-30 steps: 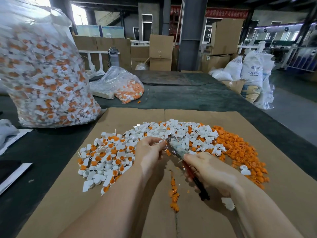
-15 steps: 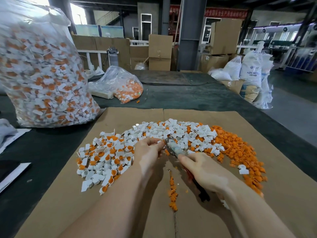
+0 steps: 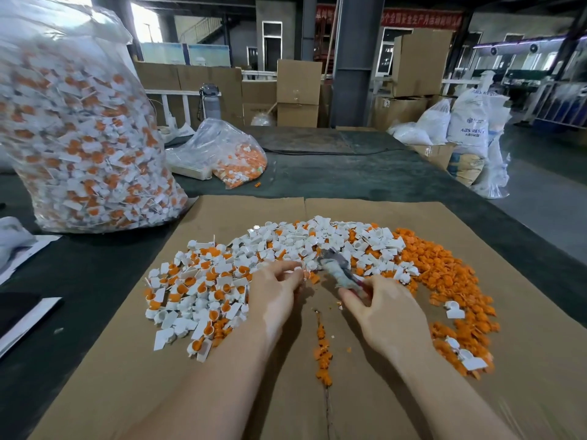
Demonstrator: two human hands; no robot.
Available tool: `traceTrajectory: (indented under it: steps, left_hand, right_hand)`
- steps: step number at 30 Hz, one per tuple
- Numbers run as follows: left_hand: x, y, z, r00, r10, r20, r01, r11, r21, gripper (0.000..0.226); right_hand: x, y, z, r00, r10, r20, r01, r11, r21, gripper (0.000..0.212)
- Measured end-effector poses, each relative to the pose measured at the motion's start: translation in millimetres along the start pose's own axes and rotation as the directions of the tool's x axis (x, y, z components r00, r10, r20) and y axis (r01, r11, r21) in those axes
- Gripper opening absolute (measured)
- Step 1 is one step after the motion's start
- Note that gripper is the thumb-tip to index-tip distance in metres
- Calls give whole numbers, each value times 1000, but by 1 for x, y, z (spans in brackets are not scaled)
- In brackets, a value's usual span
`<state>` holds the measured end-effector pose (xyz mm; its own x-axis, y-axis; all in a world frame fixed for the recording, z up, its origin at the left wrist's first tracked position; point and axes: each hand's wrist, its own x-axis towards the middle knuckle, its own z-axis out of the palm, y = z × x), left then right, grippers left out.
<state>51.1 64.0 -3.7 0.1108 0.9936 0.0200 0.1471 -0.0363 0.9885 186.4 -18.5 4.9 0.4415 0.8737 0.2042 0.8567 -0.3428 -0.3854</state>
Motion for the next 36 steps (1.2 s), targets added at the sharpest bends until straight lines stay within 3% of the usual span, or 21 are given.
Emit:
traceTrajectory:
  steps: [3,10,12,14,16,18,22,29,36]
  left_hand:
    - [-3,-6,0,993,99,59,-108,978,181,24]
    - [-3,-14,-2,979,149,140,-183,943,277,26]
    - [-3,-15,-3,976,160,146,-197,936,292,25]
    - [-3,-14,-4,975,157,155,-195,943,271,22]
    - [-4,-14,-4,971,161,175,-202,946,252,20]
    - [-5,-13,-5,965,176,197,-224,940,259,19]
    - [-7,-15,-8,954,167,248,-223,951,216,29]
    - [-11,-14,-7,915,236,326,-336,894,296,32]
    - [-16,-12,-4,887,304,349,-429,822,375,30]
  right_hand:
    - [5,7,8,995,-29,-99,4,969,-248,44]
    - [4,8,18,989,-51,-142,-18,893,-450,66]
    - [3,3,19,960,-159,-230,66,928,-366,56]
    - [3,-3,23,893,-316,-319,259,943,-208,40]
    - [0,-11,26,840,-436,-322,443,895,-55,37]
    - [-2,-15,28,805,-499,-321,533,846,24,31]
    - [-4,-15,30,820,-463,-336,525,843,119,10]
    - [-5,-11,31,866,-390,-312,459,868,188,7]
    - [-6,-13,30,855,-413,-315,480,859,177,11]
